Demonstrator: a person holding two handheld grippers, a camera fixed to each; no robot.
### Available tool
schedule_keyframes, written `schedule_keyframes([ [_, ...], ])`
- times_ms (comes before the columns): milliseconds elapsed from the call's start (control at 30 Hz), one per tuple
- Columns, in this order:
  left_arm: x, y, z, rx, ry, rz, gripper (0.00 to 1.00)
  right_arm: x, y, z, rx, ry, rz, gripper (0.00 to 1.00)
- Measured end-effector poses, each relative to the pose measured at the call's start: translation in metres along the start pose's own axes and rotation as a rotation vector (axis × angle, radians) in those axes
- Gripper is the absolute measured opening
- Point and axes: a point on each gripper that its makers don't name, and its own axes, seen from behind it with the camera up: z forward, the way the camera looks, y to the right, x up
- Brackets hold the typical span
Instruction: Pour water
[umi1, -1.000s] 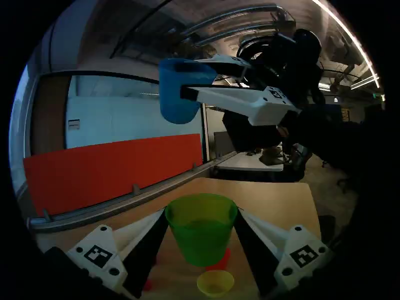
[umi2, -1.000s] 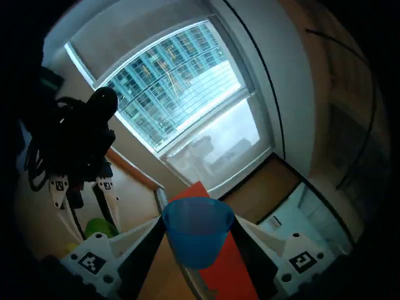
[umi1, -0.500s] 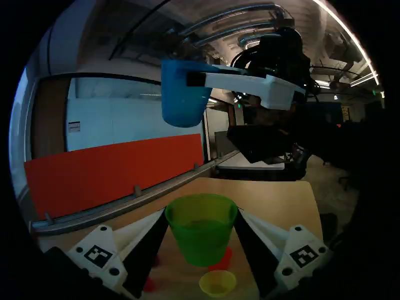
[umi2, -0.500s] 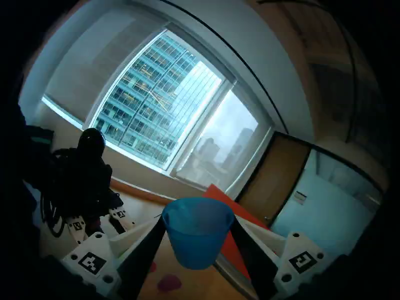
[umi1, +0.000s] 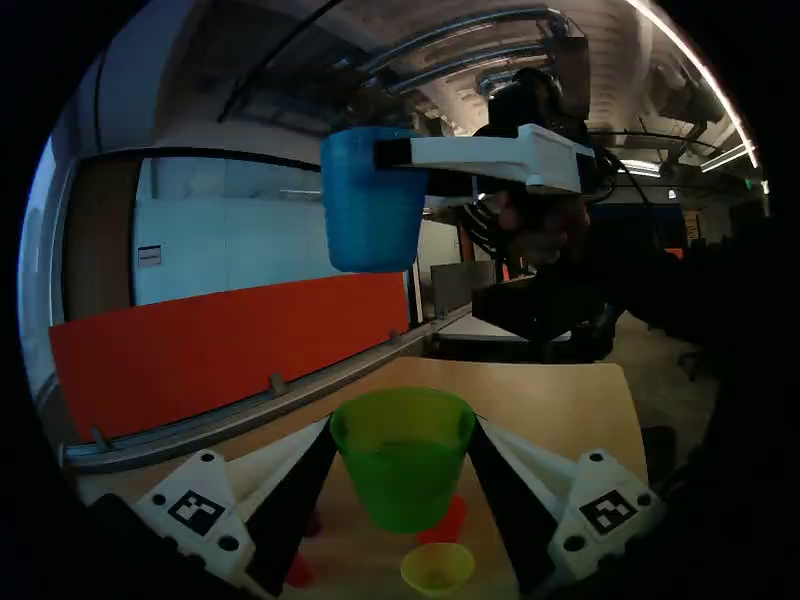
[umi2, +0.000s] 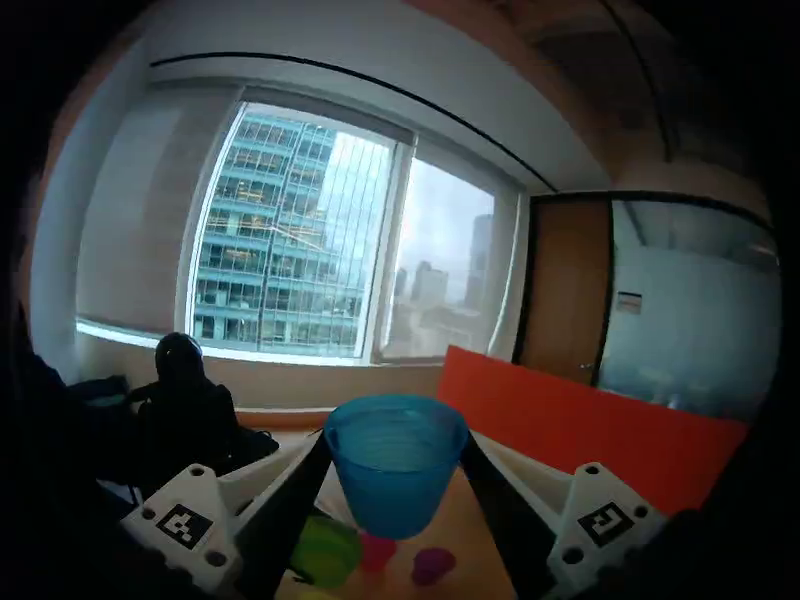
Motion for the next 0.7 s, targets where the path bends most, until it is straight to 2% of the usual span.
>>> schedule_keyframes([
  [200,0.001,-0.002,-0.001,0.003,0.0,0.001,0.88,-0.004,-0.001,-0.001,0.008,-0.009,0.067,0.91],
  [500,0.001,-0.008,-0.005,0.019,0.0,0.0,0.88,-0.006,0.007,-0.008,-0.013,-0.015,0.077,0.91],
  [700,-0.002,-0.015,-0.01,0.038,-0.007,-0.003,0.88,-0.013,0.018,-0.02,-0.041,-0.019,0.092,0.91],
])
